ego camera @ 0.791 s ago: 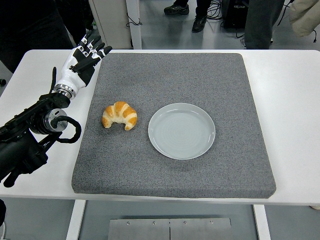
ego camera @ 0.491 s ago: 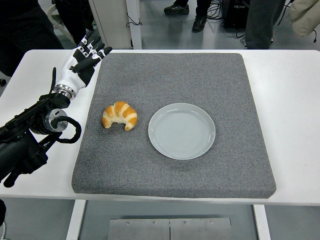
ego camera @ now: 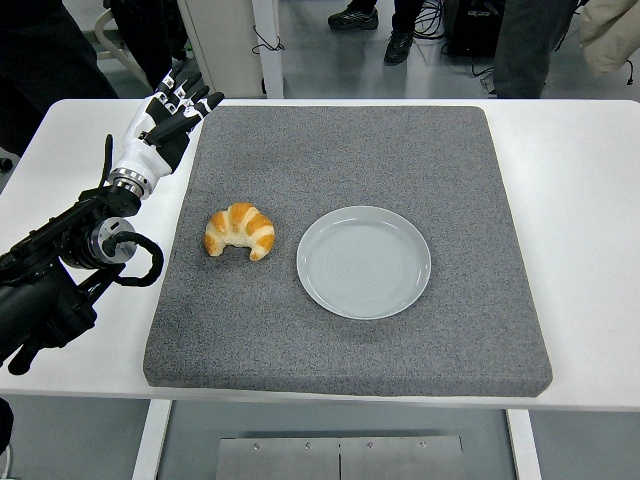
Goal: Place the bread on the plate
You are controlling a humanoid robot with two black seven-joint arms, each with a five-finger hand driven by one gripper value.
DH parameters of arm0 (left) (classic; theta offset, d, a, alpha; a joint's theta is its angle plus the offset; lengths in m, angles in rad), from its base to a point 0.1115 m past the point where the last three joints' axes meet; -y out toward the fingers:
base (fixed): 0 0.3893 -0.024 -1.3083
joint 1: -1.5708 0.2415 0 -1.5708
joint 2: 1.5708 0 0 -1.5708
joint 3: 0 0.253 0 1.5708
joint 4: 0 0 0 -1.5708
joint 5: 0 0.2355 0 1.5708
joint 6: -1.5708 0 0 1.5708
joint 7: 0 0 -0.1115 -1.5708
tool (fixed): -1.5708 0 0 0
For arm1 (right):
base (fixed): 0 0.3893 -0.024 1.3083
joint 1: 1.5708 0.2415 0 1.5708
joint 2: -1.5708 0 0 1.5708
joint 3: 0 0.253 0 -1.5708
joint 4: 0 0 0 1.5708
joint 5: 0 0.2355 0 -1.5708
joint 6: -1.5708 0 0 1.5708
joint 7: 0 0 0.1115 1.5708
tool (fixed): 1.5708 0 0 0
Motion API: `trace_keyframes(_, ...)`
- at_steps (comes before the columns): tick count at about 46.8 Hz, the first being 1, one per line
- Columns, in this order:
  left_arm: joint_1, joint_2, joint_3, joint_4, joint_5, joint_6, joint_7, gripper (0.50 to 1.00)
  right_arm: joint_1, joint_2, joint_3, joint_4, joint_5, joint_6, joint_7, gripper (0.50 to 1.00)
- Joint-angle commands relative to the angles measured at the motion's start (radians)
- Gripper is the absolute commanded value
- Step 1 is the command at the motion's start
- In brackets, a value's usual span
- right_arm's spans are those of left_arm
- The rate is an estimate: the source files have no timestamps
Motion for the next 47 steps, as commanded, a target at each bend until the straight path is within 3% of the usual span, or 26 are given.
trace_keyframes(1, 0.000, 0.000, -0.002, -0.001, 0.000, -0.002, 0.000, 0.968, 0.000, 0.000, 0.000, 0.000, 0.000, 0.000, 0.000, 1.000)
trace_keyframes(47, -0.006, 0.000, 0.010, -0.001, 0.003, -0.002, 0.003, 0.963, 0.001, 0.000, 0.000, 0.000, 0.000, 0.000, 0.000, 1.000)
